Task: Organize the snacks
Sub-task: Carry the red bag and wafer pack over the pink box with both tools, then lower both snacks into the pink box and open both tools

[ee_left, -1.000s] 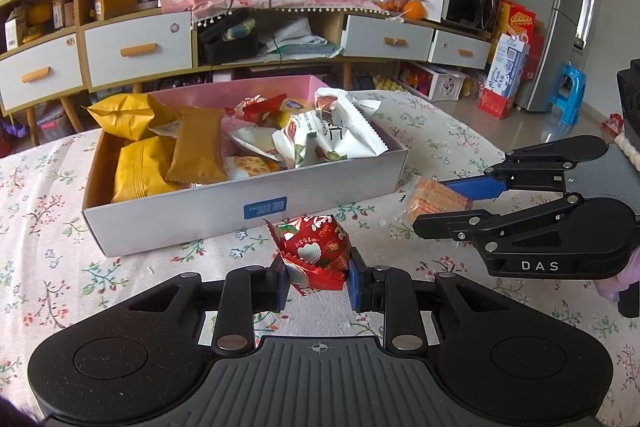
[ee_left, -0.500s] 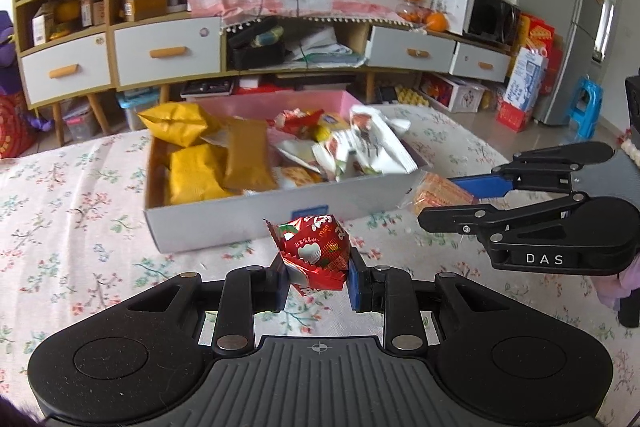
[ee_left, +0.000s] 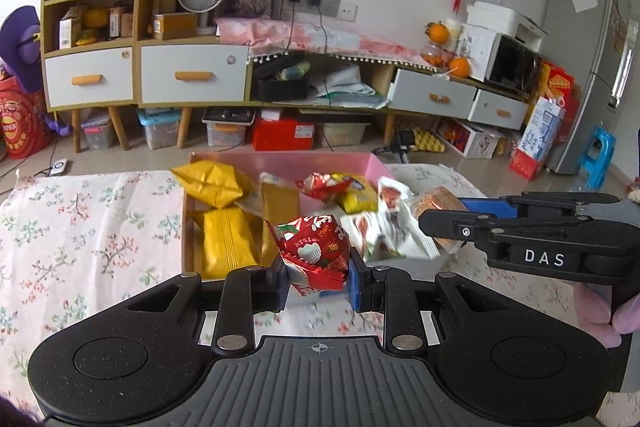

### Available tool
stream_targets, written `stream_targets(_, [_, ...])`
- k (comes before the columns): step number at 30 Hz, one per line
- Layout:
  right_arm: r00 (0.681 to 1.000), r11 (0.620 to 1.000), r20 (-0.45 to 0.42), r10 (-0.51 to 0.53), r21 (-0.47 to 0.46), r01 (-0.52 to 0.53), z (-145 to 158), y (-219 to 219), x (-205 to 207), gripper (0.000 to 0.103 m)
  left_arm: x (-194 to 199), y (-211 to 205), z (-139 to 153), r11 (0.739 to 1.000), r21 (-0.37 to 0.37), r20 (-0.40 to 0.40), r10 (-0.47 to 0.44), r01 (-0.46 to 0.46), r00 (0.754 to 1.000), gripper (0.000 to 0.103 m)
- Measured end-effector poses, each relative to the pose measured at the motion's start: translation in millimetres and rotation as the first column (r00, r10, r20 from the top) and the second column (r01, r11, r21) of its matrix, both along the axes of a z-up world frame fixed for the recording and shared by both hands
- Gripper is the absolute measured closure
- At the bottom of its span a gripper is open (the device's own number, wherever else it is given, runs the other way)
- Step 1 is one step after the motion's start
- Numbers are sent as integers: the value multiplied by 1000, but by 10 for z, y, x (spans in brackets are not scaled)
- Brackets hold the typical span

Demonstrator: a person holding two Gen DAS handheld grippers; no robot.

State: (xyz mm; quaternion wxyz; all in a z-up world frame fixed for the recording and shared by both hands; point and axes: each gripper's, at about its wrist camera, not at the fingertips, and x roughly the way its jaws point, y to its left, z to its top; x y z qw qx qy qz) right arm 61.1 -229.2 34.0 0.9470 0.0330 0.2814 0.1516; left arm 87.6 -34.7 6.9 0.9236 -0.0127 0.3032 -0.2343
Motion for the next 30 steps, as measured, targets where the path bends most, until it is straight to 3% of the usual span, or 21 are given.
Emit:
stream_targets(6, [997,997,-22,-72,22,73,1,-41,301,71,339,-167,43,1000,14,-27,2,-2,1000,78])
stream_targets(15, [986,990,-82,-143,-4,143,-33,-128,834,71,770,-489,-112,1000,-8,-75,-3,2,997,78])
stream_targets(30, [973,984,-151,-176,-37,173,-224,-171,1122,75,1123,-784,-345,997,79,-100,11,-3,995,77])
